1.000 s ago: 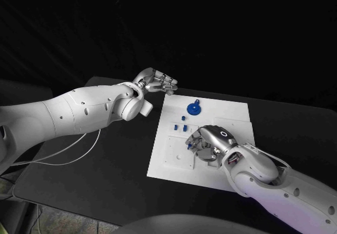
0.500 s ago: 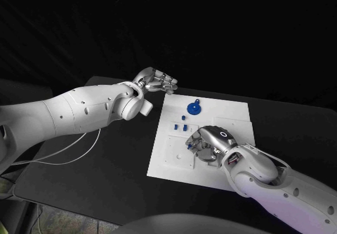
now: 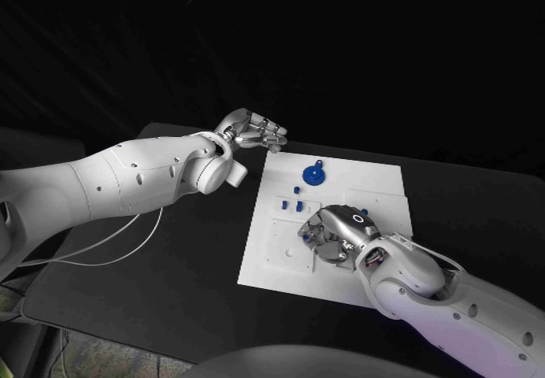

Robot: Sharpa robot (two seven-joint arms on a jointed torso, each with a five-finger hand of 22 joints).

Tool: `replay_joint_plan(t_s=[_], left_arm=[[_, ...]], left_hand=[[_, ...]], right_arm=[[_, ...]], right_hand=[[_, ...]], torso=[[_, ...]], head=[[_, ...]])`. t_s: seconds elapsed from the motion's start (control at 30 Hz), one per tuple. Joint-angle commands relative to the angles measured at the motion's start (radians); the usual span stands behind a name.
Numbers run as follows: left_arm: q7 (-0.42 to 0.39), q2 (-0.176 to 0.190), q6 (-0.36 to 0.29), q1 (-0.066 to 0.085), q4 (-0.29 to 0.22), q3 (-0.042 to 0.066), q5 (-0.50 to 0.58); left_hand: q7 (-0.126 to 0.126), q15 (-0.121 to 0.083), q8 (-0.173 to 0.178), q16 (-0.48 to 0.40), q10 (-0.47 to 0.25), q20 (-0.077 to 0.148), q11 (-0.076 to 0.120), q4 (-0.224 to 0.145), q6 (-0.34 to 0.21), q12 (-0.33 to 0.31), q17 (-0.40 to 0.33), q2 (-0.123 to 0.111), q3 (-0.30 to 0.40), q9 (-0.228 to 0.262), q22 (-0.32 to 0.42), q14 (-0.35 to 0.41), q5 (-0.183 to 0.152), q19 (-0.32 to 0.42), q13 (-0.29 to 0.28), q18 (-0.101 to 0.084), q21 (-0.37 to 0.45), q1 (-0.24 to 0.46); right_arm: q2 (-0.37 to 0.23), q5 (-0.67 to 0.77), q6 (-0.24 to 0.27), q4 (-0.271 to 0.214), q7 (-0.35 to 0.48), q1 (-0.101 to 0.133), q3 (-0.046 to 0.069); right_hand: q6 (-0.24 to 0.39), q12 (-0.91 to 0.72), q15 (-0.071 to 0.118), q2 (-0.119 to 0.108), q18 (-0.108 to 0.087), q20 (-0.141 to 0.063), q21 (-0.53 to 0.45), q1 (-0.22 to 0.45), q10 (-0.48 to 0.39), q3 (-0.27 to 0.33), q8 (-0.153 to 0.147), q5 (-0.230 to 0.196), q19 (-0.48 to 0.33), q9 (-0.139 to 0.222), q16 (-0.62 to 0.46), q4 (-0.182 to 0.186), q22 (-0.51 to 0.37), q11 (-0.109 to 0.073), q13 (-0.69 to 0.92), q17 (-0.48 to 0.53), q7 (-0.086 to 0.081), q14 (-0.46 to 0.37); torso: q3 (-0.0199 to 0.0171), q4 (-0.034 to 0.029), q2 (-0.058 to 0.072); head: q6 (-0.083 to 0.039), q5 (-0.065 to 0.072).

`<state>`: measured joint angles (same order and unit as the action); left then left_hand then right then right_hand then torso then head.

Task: Assemble the parts on the task board

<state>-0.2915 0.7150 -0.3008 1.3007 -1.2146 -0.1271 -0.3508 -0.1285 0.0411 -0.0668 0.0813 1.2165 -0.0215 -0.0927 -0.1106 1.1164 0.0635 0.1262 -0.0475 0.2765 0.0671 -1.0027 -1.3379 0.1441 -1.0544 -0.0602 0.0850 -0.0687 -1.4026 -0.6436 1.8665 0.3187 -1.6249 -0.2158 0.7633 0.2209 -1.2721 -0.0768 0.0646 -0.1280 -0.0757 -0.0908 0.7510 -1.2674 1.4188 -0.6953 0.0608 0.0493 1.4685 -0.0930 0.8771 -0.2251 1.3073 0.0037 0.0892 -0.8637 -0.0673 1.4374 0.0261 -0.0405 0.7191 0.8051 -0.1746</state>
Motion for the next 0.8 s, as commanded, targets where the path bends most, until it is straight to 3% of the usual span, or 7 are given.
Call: replay_joint_plan(t_s=[0.03, 0.3, 0.37, 0.43, 0.53, 0.63, 0.8], left_arm=[[-0.006, -0.001, 0.014, 0.001, -0.001, 0.001, 0.006], [-0.004, -0.002, 0.025, 0.001, -0.001, 0.001, 0.006], [-0.003, -0.001, 0.028, 0.001, -0.001, 0.001, 0.006], [-0.001, -0.001, 0.031, 0.001, -0.001, 0.001, 0.006], [0.003, 0.000, 0.036, 0.001, -0.002, 0.001, 0.006], [0.008, 0.000, 0.041, 0.001, -0.002, 0.001, 0.006], [0.012, -0.001, 0.046, 0.001, 0.000, 0.001, 0.006]], left_hand=[[0.003, 0.005, 0.004, 0.002, -0.009, -0.004, 0.000, 0.002, -0.007, -0.004, 0.002, -0.008, 0.006, -0.001, 0.001, 0.004, 0.002, -0.004, 0.001, -0.015, 0.001, 0.002], [0.003, 0.005, 0.004, 0.002, -0.009, -0.004, 0.000, 0.002, -0.006, -0.004, 0.002, -0.006, 0.006, -0.001, 0.000, 0.004, 0.001, -0.004, 0.001, -0.015, 0.000, 0.002], [0.003, 0.005, 0.004, 0.001, -0.010, -0.004, 0.000, 0.001, -0.007, -0.004, 0.002, -0.008, 0.005, -0.001, 0.000, 0.005, 0.000, -0.003, 0.001, -0.015, 0.001, 0.001], [0.003, 0.005, 0.004, 0.001, -0.010, -0.004, 0.000, 0.001, -0.007, -0.004, 0.002, -0.008, 0.005, -0.001, 0.000, 0.005, 0.000, -0.003, 0.001, -0.015, 0.001, 0.001], [0.003, 0.005, 0.004, 0.001, -0.010, -0.004, 0.000, 0.001, -0.007, -0.004, 0.002, -0.008, 0.005, -0.001, 0.000, 0.005, 0.000, -0.003, 0.001, -0.015, 0.001, 0.001], [0.003, 0.006, 0.004, 0.001, -0.011, -0.005, -0.001, 0.001, -0.007, -0.004, 0.001, -0.008, 0.004, -0.001, 0.001, 0.005, -0.002, -0.003, 0.001, -0.015, 0.001, 0.002], [0.003, 0.006, 0.004, 0.001, -0.011, -0.005, -0.001, 0.001, -0.007, -0.004, 0.001, -0.008, 0.004, -0.001, 0.001, 0.005, -0.002, -0.003, 0.001, -0.015, 0.001, 0.002]], right_arm=[[0.005, 0.020, -0.040, 0.009, -0.011, -0.004, -0.011], [0.015, 0.015, -0.056, 0.023, -0.012, -0.004, -0.024], [0.015, 0.010, -0.049, 0.025, -0.012, -0.004, -0.025], [0.013, 0.003, -0.039, 0.025, -0.010, -0.004, -0.026], [0.010, -0.005, -0.022, 0.024, -0.008, -0.004, -0.026], [0.004, -0.012, 0.003, 0.017, -0.007, -0.008, -0.026], [-0.008, -0.018, 0.033, 0.001, -0.010, -0.013, -0.026]], right_hand=[[-0.007, 0.004, 0.010, 0.003, -0.021, -0.007, 0.005, 0.010, 0.007, 0.000, 0.003, 0.006, 0.053, -0.001, -0.004, -0.003, 0.076, -0.001, -0.001, -0.001, -0.003, 0.000], [0.007, 0.008, 0.006, 0.003, -0.020, -0.004, -0.007, 0.017, -0.005, 0.007, 0.002, 0.010, 0.052, 0.002, -0.007, 0.000, 0.073, 0.002, -0.005, 0.000, -0.008, 0.000], [0.040, 0.008, 0.005, -0.015, -0.022, -0.002, -0.018, 0.024, -0.020, 0.059, 0.002, 0.075, 0.051, 0.012, -0.007, 0.001, 0.069, 0.004, -0.008, 0.001, -0.015, -0.002], [0.079, 0.008, 0.007, -0.022, -0.023, -0.003, -0.030, 0.026, -0.017, 0.168, 0.002, 0.104, 0.051, 0.025, -0.009, 0.015, 0.062, -0.001, -0.016, 0.003, -0.017, -0.002], [0.133, 0.010, 0.006, -0.030, -0.024, -0.003, -0.037, 0.036, -0.018, 0.243, 0.000, 0.116, 0.052, 0.029, -0.011, 0.026, 0.057, 0.003, -0.022, 0.005, -0.020, -0.002], [0.230, 0.011, 0.010, -0.040, -0.023, -0.005, -0.037, 0.040, -0.020, 0.293, 0.001, 0.152, 0.053, 0.029, -0.012, 0.037, 0.053, -0.004, -0.022, 0.007, 0.005, 0.000], [0.287, 0.011, 0.009, -0.037, -0.023, -0.006, -0.036, 0.019, -0.027, 0.374, 0.002, 0.166, 0.053, 0.029, -0.014, 0.061, 0.047, -0.002, -0.023, 0.010, 0.013, 0.002]], torso=[[0.0000, -0.0005, 0.000], [0.0001, 0.0001, 0.000], [0.0002, 0.0006, 0.000], [-0.0008, 0.0007, 0.000], [-0.0014, 0.0007, 0.000], [-0.0016, 0.0010, -0.001], [-0.0007, 0.0021, -0.001]], head=[[0.001, 0.000], [-0.001, 0.000], [0.000, 0.000], [-0.001, -0.001], [-0.001, 0.000], [-0.006, 0.003], [-0.010, 0.007]])
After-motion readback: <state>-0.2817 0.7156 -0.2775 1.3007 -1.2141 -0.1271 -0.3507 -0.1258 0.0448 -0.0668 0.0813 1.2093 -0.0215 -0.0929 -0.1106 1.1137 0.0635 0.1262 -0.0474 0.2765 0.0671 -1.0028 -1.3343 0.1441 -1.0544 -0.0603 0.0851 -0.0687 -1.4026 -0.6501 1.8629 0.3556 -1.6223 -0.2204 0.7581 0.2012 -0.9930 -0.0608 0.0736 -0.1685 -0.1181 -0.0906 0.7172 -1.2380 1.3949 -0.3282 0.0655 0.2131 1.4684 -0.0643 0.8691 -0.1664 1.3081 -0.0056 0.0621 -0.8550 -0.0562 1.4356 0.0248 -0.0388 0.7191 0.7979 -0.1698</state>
